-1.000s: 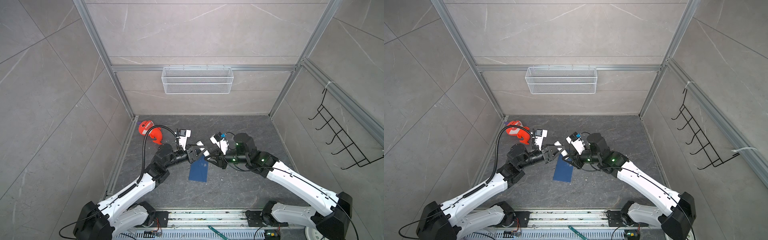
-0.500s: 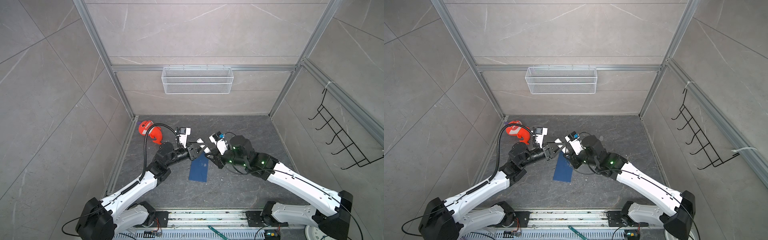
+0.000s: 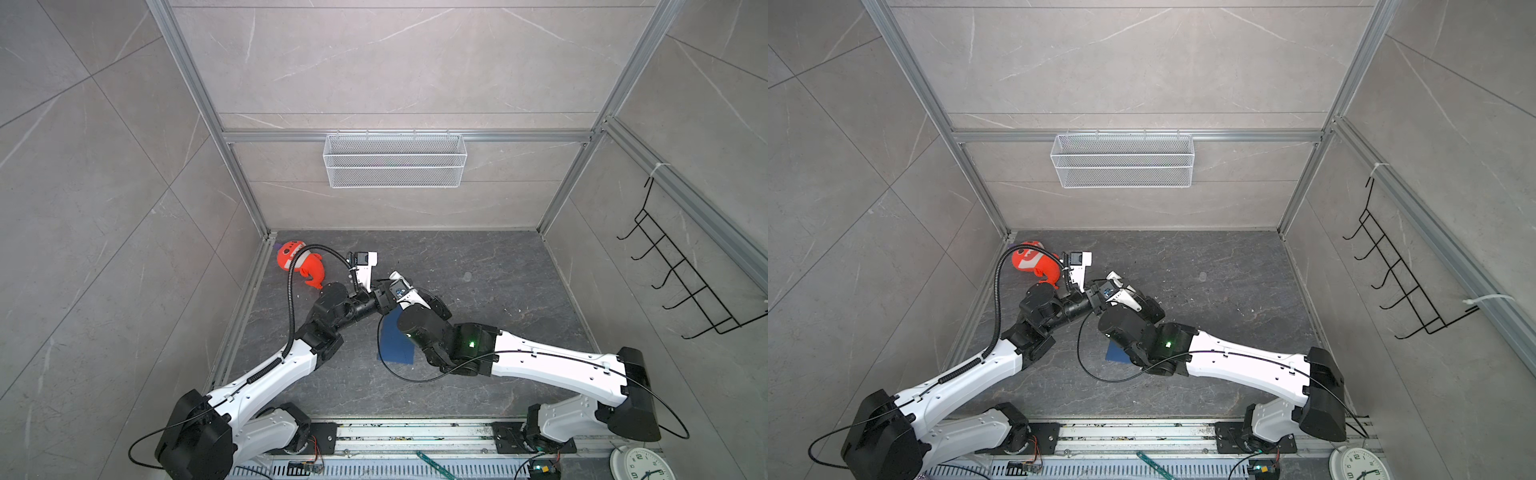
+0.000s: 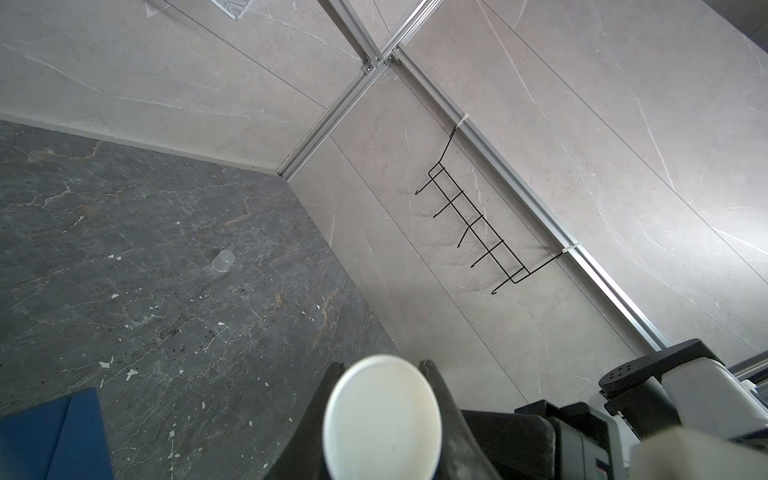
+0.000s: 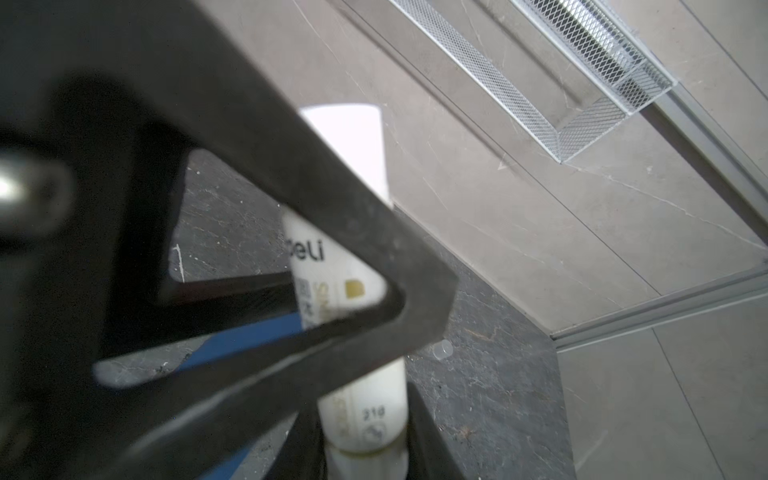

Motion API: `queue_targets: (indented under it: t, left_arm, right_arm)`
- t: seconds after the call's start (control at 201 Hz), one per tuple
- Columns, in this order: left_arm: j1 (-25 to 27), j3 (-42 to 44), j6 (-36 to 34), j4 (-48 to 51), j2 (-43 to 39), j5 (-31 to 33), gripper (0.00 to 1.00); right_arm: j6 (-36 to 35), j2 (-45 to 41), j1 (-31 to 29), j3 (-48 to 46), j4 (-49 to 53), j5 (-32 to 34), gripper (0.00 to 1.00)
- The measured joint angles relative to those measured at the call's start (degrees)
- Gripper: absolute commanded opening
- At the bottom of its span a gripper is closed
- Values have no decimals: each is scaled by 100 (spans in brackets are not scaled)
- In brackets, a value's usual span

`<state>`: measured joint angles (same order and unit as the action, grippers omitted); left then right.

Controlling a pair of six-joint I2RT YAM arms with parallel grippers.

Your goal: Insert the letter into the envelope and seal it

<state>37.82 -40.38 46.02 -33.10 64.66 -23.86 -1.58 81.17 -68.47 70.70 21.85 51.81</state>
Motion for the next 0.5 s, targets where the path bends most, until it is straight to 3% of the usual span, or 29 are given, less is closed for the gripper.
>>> queue_targets:
  t: [0.11, 0.174, 0.329, 0.498]
  left_arm:
    - [72, 0, 9, 66, -15, -140, 0]
    - [114, -2, 4, 46, -59, -245, 0]
    - [114, -33, -20, 24, -212, -382, 0]
    - [90, -33, -61, 247, -243, -527, 0]
  right_arm:
    - [57, -649, 190, -494, -192, -859, 56]
    - [205, -1207, 564, -774, -238, -1805, 72]
    - [509, -1978, 1565, -994, -197, -3875, 73]
    - [640, -1996, 1969, -955, -166, -5139, 72]
